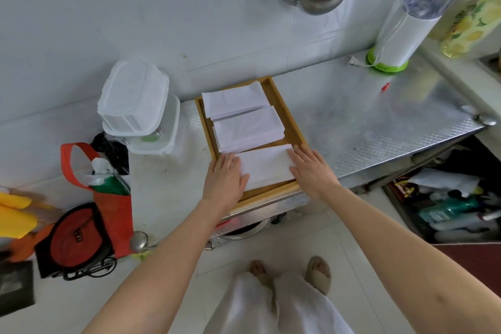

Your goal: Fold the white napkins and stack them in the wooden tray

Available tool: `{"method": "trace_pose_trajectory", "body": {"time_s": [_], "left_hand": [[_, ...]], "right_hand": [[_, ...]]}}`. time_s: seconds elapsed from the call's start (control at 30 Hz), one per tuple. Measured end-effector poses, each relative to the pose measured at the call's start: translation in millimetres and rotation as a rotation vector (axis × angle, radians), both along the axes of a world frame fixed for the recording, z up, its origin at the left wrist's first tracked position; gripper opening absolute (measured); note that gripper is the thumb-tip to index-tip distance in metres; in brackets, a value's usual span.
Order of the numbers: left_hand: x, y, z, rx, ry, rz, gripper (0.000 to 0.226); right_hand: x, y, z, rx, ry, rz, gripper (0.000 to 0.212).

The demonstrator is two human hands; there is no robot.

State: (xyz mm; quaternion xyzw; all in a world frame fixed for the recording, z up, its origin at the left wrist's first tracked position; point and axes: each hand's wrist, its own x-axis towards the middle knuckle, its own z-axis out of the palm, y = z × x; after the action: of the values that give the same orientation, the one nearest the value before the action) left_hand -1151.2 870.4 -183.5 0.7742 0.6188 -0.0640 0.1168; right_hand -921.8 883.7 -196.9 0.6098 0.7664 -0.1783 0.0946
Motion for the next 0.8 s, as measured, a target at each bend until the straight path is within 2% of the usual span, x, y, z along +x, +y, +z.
{"method": "trace_pose_trajectory", "body": {"time_s": [0.1,0.2,0.3,0.43,0.53,0.67,0.8], "left_hand": [[24,9,33,0.121,-0.028,-0.039,0.037],[67,17,60,0.071,-0.029,-0.203,0.034],[148,6,76,-0.014,-0.025,-0.391,0.025],[292,-35,80,-0.088,0.038,-0.675,0.026],[412,-99,79,-0.070,0.085,-0.923,0.028],[575,-230,81,-0.084,0.055,-1.236,0.028],[696,-368,93,-0.062,-0.009,-1.551,0.025]], "right_hand": [[21,-7,14,0.149,0.164,-0.181,0.039],[60,-27,26,0.192,0.260,-0.357,0.029],[133,-74,35,0.210,0.277,-0.544,0.022],[250,-179,51,0.241,0.225,-0.852,0.017],[338,-292,60,0.261,0.156,-1.125,0.020],[442,-464,78,0.286,0.029,-1.492,0.025],[496,-618,93,0.305,-0.063,-1.817,0.022]]}}
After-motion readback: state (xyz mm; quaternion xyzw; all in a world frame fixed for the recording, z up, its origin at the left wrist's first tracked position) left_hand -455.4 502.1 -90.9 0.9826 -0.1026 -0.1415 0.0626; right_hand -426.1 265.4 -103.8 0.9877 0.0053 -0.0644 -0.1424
